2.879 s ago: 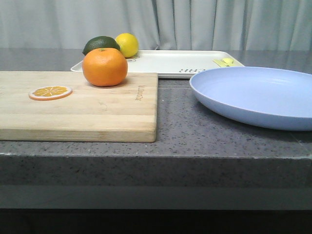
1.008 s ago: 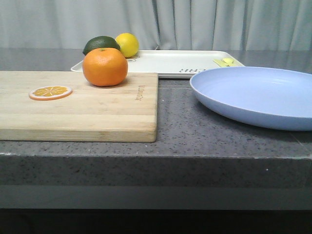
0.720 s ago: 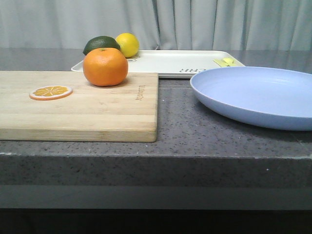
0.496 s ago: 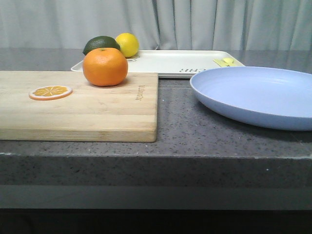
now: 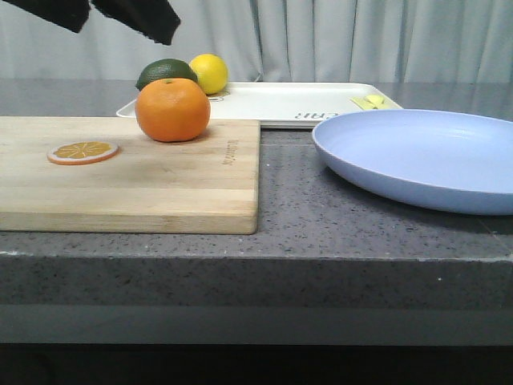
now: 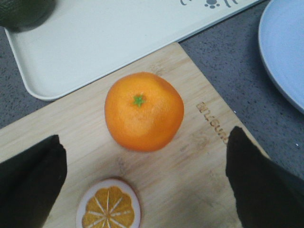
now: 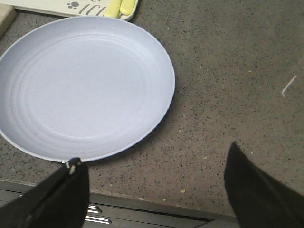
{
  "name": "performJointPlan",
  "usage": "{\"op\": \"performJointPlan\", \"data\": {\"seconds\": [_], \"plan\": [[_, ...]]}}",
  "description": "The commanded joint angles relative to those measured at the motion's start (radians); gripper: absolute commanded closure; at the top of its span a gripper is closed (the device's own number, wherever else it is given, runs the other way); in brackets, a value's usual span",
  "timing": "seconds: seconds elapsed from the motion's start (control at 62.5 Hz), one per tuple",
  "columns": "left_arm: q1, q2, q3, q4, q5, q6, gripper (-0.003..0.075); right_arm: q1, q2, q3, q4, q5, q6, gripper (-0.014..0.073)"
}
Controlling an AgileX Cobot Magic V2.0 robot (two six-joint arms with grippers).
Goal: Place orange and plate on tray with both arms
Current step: 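Lower the left gripper over the orange and close on it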
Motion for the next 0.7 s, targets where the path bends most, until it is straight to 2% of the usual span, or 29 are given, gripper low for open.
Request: {"op": "performJointPlan", "data": {"seconds": [0.0, 0.368, 0.688], "plan": [[-0.008, 0.045, -0.095, 0.011, -0.045, 0.001, 0.0058, 0.001, 0.011, -0.035, -0.012, -0.074, -0.012, -0.0001], [-0.006, 0.279, -0.321, 0.021, 0.062, 0.001, 0.0058, 0.001, 0.011, -0.035, -0.012, -0.074, -0.012, -0.0001], [-0.006, 0.384, -0.361, 0.023, 0.081, 0.001, 0.0061, 0.001, 0.011, -0.035, -0.012, -0.074, -0.012, -0.0001]]}}
